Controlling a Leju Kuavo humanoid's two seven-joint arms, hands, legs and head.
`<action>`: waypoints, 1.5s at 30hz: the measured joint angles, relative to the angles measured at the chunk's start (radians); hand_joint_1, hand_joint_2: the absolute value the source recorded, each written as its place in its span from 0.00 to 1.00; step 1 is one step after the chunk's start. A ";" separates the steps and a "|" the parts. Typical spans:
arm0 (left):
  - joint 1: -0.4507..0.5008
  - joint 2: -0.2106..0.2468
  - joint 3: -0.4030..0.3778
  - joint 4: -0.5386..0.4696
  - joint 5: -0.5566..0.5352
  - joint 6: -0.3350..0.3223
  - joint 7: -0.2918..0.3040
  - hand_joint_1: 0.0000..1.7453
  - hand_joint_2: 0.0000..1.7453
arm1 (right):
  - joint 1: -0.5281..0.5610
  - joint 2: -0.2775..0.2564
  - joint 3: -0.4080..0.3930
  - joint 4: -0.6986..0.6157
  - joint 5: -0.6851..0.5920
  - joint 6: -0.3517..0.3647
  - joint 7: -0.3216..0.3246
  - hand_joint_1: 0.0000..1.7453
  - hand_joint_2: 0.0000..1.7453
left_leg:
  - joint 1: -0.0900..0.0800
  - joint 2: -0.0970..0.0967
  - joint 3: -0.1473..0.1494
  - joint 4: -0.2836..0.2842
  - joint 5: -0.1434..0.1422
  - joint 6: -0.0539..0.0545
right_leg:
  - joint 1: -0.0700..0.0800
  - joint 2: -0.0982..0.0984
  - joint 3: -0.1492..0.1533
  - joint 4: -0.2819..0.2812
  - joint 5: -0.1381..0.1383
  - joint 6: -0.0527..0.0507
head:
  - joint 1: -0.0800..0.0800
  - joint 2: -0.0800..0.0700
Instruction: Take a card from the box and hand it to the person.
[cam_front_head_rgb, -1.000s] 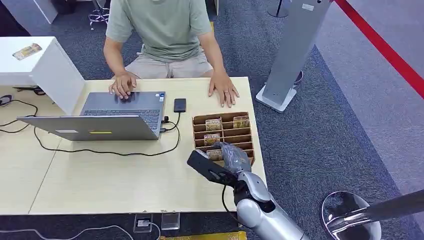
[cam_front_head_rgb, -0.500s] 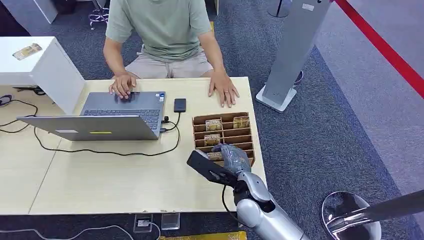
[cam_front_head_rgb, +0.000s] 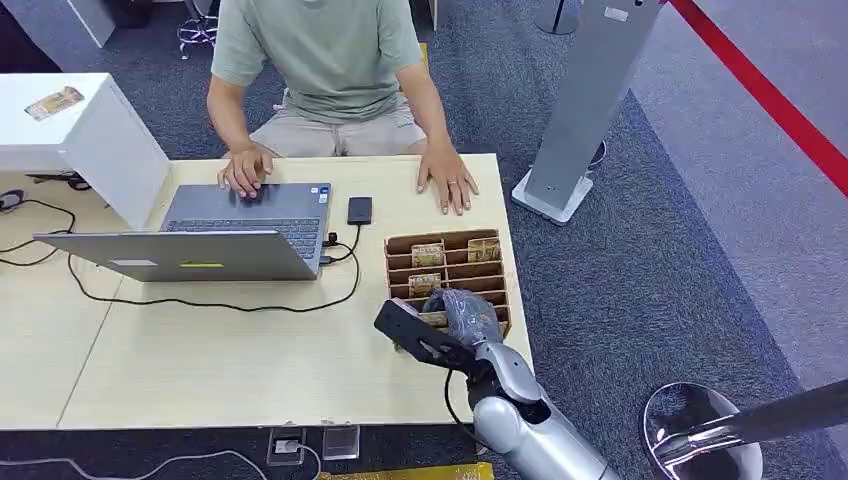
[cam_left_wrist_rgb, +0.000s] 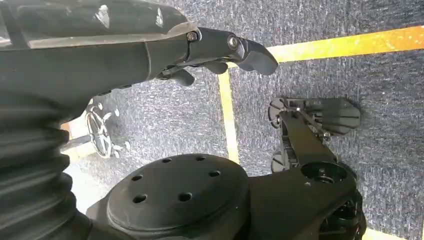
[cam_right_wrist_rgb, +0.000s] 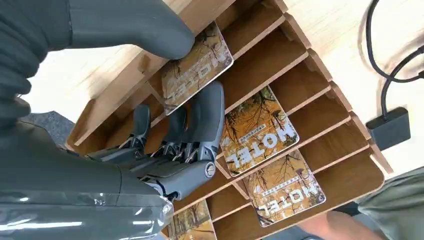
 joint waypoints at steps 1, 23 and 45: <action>0.000 0.000 0.000 0.000 0.000 0.000 0.000 0.00 1.00 | 0.000 0.000 0.000 0.000 0.000 0.000 0.000 0.67 1.00 | 0.000 0.000 0.000 0.000 0.000 0.000 | 0.000 0.000 0.000 0.000 0.000 0.000 | 0.000 0.000; 0.000 0.000 0.006 0.000 -0.002 0.010 0.001 0.00 1.00 | 0.002 0.000 0.000 0.017 0.019 -0.083 -0.090 0.95 1.00 | 0.000 0.000 0.000 0.000 0.000 0.000 | 0.000 0.000 0.000 0.000 0.000 0.000 | 0.000 0.000; 0.002 0.000 0.008 0.000 -0.001 0.018 -0.025 0.00 1.00 | 0.061 -0.010 -0.034 -0.111 -0.078 -0.456 -0.483 0.95 1.00 | 0.000 0.000 0.000 0.000 0.000 0.000 | 0.000 0.000 0.000 0.000 0.000 0.000 | 0.000 0.000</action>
